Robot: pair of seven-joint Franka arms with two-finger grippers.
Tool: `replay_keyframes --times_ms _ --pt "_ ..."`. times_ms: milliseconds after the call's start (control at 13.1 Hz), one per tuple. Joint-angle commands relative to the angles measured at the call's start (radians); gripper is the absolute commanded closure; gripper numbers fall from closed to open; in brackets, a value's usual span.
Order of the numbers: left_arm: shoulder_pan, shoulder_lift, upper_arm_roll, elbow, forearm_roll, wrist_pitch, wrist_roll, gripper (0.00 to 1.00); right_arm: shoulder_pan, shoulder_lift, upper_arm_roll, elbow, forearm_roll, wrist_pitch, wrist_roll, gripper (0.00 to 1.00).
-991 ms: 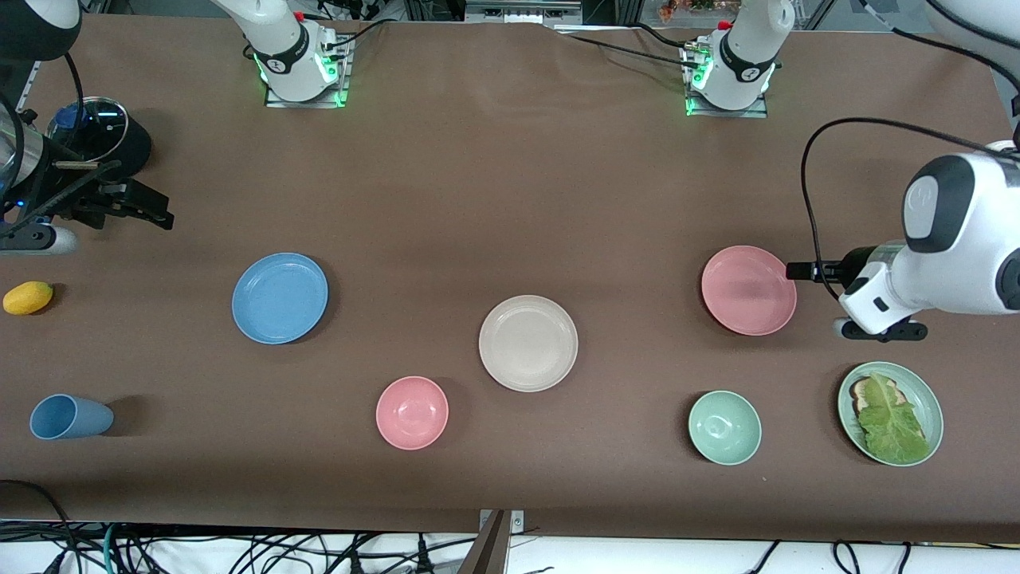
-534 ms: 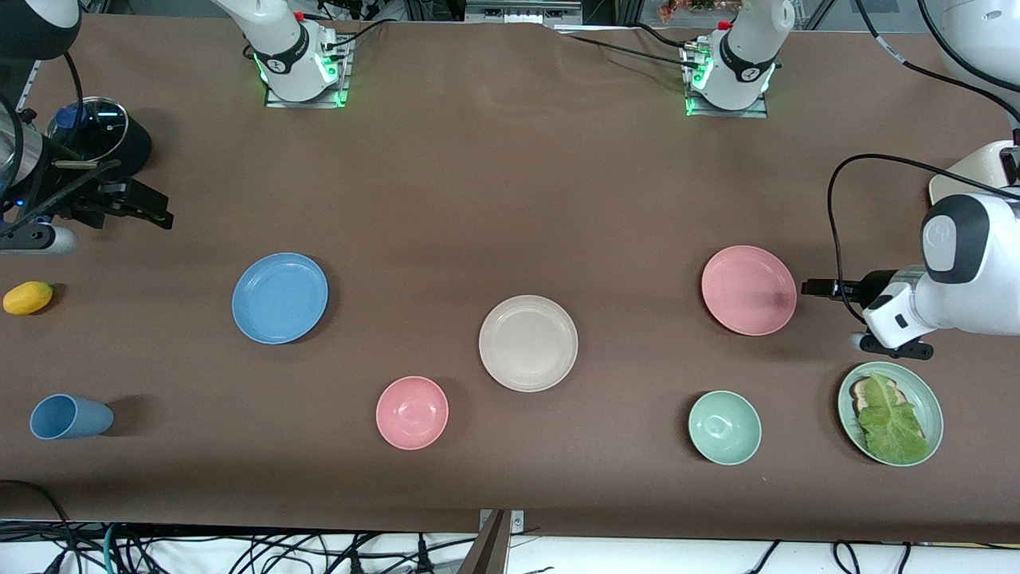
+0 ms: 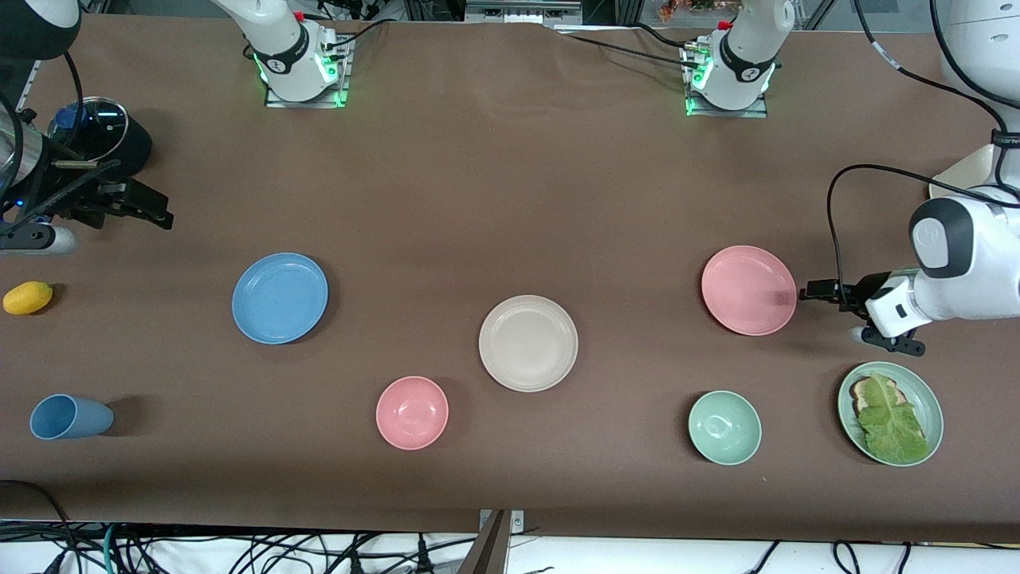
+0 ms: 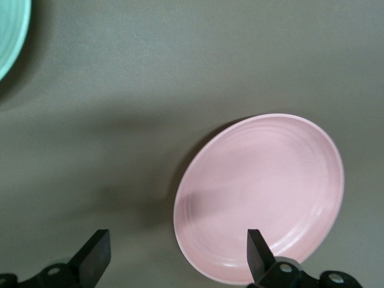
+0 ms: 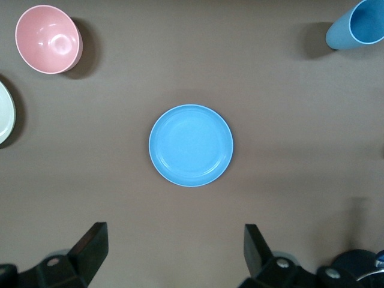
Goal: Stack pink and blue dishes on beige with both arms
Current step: 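Lower the left gripper and close it on the pink plate rim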
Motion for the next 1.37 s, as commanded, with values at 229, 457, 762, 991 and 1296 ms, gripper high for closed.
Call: replay_keyframes --times_ms 229,457,762,991,1296 --pt "0.024 -0.038 -0.005 -0.207 -0.162 0.237 0.167 0.00 0.000 -0.005 0.000 0.016 -0.014 -0.019 -0.001 0.00" --pt "0.022 -0.043 -0.005 -0.273 -0.225 0.297 0.172 0.00 0.000 -0.004 0.000 0.016 -0.026 -0.019 -0.002 0.00" --pt "0.013 -0.043 -0.004 -0.343 -0.354 0.355 0.247 0.01 0.000 0.002 0.000 0.016 -0.066 -0.019 -0.001 0.00" --pt "0.018 -0.050 -0.002 -0.357 -0.356 0.348 0.247 0.48 0.000 0.002 0.000 0.016 -0.066 -0.018 0.010 0.00" --pt "0.001 -0.067 0.039 -0.321 -0.336 0.236 0.236 1.00 -0.003 0.007 0.000 0.016 -0.077 -0.005 0.007 0.00"
